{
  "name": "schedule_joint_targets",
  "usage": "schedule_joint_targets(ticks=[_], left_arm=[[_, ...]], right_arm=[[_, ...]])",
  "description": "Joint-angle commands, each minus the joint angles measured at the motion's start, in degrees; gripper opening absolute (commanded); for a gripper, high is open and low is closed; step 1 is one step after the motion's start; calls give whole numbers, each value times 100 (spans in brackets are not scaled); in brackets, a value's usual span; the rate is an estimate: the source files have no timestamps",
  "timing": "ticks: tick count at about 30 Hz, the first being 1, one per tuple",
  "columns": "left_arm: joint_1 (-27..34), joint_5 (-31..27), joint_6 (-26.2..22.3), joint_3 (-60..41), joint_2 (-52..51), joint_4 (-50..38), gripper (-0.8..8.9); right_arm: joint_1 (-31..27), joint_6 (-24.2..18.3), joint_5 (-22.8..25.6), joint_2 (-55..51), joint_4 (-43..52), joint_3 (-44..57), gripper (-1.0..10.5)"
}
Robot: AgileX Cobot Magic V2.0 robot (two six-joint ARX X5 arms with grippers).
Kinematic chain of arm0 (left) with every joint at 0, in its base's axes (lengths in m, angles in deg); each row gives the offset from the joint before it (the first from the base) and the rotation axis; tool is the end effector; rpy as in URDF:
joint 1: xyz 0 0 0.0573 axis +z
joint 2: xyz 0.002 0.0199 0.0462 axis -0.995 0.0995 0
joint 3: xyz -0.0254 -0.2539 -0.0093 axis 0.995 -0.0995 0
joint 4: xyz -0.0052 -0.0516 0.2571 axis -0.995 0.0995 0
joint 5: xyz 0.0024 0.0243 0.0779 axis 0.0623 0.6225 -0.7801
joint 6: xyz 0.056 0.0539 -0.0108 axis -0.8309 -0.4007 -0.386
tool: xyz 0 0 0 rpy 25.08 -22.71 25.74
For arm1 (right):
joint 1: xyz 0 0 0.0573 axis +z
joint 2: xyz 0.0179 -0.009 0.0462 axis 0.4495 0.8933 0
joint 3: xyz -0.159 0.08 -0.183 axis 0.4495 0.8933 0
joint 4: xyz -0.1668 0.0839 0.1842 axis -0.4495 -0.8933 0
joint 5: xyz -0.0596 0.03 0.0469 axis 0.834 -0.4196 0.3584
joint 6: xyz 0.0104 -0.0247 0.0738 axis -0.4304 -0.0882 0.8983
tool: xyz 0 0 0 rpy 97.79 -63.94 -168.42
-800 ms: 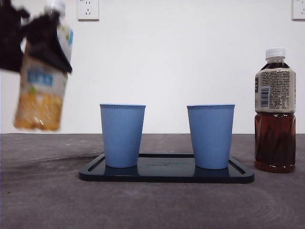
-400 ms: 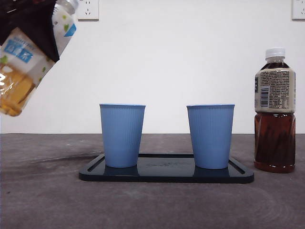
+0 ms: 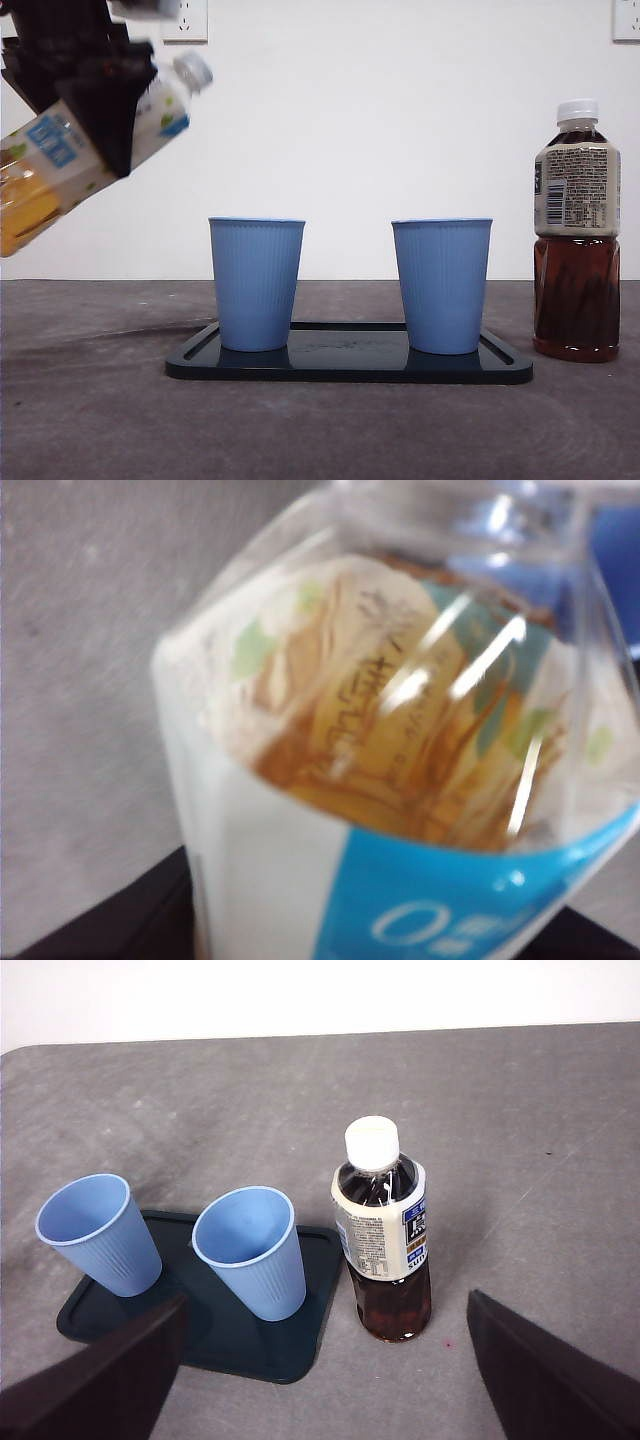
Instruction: Pour the drink into the cup
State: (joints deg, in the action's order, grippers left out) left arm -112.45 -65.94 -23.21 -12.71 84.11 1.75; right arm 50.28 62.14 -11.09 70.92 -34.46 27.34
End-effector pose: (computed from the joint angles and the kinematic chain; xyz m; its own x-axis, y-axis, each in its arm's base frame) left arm 0.2817 -0.1332 0.2651 0.5441 -0.0162 -0.8388 0.5473 0.7646 0.3403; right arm 0.1122 0.0432 0.3215 0.8814 0.2950 -0.3688 -0.2277 0.9496 0.2155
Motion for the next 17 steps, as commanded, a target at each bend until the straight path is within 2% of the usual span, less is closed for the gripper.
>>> schedule_joint_targets(ticks=[1,6,9,17], left_arm=[[-170,-542,-463,236,129,-87,207],[-516,-1285,-966,236,282,-151,207],[-772,-1932,-1281,236,413,-153,207],[-1294,-3373,-1648,236,1021,-269,207]], right_arm=[[28,61,31,11,48,-92,444],[28,59,138,9,39,-92,444],[28,59,136,9,37,-92,444],[28,61,133,9,28,-92,444]])
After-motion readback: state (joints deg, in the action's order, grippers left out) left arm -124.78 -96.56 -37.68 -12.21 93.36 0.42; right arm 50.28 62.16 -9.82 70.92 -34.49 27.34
